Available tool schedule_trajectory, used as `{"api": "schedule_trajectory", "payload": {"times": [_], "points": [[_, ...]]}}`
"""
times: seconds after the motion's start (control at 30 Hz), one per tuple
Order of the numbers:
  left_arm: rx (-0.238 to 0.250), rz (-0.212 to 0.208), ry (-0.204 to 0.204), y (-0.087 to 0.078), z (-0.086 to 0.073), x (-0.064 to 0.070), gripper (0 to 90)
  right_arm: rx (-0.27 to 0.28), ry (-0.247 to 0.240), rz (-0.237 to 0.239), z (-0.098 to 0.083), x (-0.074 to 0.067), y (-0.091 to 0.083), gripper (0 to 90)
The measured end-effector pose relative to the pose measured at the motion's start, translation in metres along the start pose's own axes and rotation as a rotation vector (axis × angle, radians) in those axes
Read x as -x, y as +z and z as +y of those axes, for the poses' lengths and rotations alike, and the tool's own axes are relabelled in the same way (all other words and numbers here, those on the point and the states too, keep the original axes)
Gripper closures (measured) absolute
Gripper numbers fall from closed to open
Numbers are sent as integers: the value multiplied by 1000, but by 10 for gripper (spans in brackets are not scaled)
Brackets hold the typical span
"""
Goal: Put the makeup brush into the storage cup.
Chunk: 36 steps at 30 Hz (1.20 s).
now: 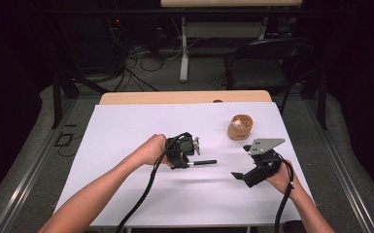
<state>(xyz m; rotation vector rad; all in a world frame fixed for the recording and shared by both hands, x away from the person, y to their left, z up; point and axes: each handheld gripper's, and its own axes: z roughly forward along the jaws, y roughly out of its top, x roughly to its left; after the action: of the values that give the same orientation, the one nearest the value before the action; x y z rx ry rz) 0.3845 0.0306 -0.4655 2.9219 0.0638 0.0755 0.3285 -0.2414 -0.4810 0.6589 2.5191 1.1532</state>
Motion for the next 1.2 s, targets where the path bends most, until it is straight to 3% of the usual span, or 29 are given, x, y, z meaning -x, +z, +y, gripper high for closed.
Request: {"api": "schedule_trajectory", "payload": {"times": [0.17,0.23,0.27,0.3,0.6,0.8,0.87,0.97,1.2], "points": [[-3,-11,-1,1,0,1,773,-58,-34,24,12,4,10,0],[7,16,7,2,1,2,773,-73,-34,41,15,5,14,0],[3,5,8,2,1,1,773,-83,-35,48,17,5,16,0],[1,-9,8,1,1,1,773,-87,-38,51,19,4,18,0],[-7,-1,24,2,4,3,773,-116,-97,115,32,-1,33,0],[-2,4,36,1,4,4,773,-137,-118,114,38,-5,41,0],[2,1,37,2,5,4,773,-140,-127,92,39,-7,44,7],[-3,4,48,2,5,5,773,-157,-129,91,40,-9,49,132],[0,-2,55,1,5,6,773,-180,-134,101,40,-13,60,314]]}}
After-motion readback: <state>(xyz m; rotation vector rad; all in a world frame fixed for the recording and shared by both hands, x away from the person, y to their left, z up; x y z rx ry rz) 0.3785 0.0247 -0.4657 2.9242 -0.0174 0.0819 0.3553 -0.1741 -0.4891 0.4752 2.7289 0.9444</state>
